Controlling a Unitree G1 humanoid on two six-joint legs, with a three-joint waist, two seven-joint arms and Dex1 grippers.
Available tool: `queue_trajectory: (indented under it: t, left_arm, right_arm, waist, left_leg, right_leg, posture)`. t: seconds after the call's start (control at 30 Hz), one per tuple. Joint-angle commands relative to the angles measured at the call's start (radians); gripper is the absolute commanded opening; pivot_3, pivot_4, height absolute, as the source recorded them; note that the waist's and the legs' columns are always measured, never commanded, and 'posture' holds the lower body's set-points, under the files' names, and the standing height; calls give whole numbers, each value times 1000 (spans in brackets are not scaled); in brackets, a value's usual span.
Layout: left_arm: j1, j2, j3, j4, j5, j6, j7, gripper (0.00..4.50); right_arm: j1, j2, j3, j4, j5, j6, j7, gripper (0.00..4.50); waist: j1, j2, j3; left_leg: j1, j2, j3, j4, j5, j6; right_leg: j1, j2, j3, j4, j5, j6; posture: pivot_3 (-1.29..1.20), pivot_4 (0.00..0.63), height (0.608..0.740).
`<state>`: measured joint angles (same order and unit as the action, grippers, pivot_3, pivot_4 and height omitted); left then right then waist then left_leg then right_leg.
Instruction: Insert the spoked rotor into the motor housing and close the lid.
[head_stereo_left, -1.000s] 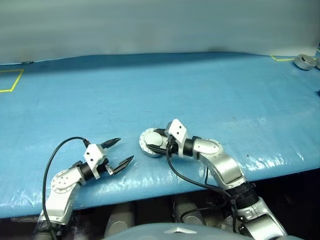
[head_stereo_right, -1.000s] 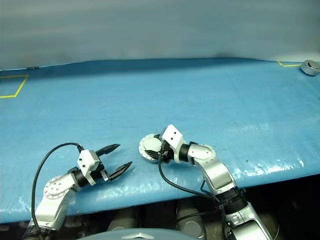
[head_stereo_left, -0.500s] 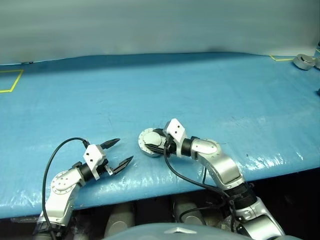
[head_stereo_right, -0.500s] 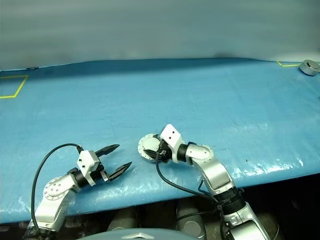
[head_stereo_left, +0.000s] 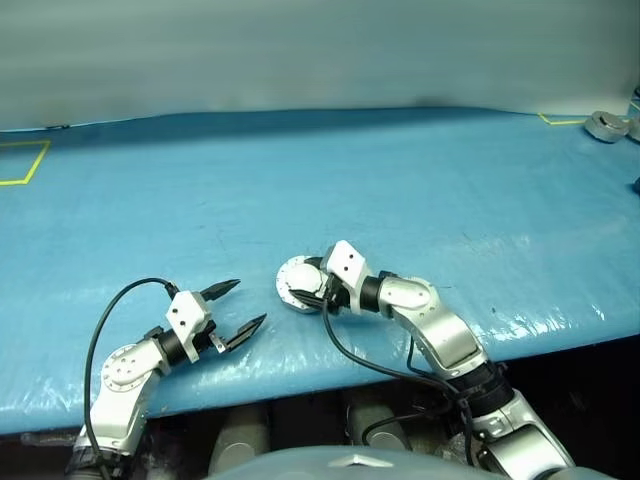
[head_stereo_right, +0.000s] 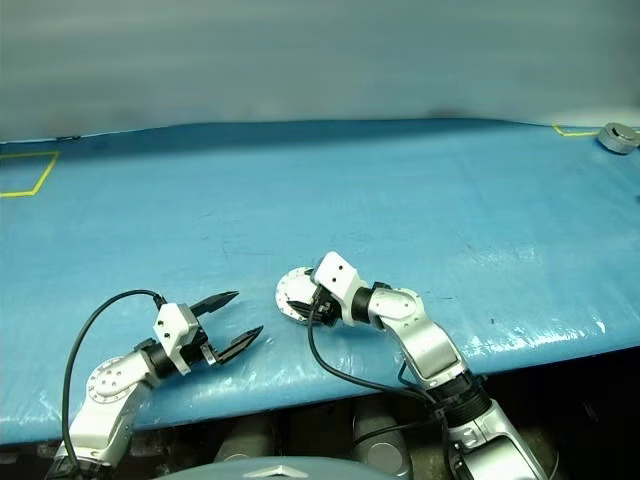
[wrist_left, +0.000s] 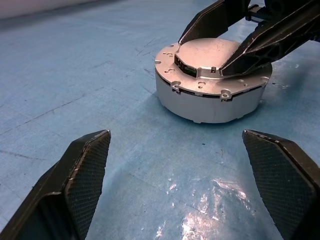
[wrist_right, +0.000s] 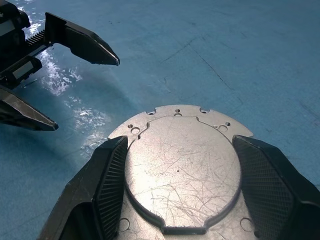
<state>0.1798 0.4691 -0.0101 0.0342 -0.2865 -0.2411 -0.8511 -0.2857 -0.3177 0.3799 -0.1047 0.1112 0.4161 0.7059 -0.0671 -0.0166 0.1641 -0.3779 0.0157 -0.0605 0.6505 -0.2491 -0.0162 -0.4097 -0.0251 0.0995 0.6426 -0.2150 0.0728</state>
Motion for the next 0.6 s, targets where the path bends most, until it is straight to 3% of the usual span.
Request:
queue_trajectory:
  t: [0.03,0.4,0.6]
  left_arm:
    - [0,-2,2,-50,-11,14,3,4500]
    - [-7,-9,12,-77,-36,92,10,4500]
    - [-28,-30,19,-107,-94,196,41,4500]
  right_arm:
    - [13,-34,-35,69,-2,51,3,2998]
    - [8,-67,-14,84,-17,31,30,2998]
    - [-6,-74,56,125,-108,74,-24,2998]
  waist:
    - [0,0,0]
    - [8,-1,-1]
    - [6,-2,-2]
  left_leg:
    - [0,0,0,0,0,0]
    - [-1,-1,0,-1,0,0]
    - [0,-1,0,-1,0,0]
  right_leg:
    - [0,0,0,0,0,0]
    - [1,-1,0,-1,0,0]
    - [0,-1,0,-1,0,0]
  posture:
    - [0,150,740]
    - [0,150,740]
    - [0,150,740]
